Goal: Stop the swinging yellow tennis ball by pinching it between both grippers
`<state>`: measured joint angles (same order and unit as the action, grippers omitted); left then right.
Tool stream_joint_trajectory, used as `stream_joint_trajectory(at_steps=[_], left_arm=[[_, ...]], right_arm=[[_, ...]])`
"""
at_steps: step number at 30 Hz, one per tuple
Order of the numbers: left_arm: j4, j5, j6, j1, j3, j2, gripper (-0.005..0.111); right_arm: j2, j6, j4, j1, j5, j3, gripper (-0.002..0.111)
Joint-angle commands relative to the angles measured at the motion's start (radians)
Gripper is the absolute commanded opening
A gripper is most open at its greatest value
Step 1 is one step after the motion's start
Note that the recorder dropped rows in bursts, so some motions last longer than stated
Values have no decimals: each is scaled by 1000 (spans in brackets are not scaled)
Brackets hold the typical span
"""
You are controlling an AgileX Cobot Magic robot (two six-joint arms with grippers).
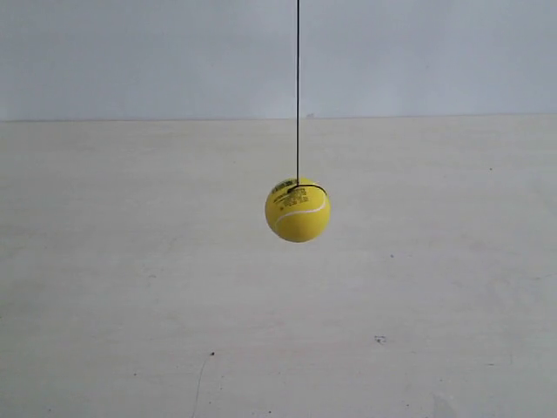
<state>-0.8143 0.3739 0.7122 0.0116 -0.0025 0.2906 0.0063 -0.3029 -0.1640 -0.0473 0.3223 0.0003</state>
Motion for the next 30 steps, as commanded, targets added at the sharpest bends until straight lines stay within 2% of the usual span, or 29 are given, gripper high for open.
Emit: stream_joint_trajectory(at_steps=[1,30], left_arm=[[11,-4,5,-2,3,-4,5],[11,-1,5,-2,3,-4,5]], right_arm=[[-6,14,4,8,5,0,0],[-6,60,15,8,6,0,0]])
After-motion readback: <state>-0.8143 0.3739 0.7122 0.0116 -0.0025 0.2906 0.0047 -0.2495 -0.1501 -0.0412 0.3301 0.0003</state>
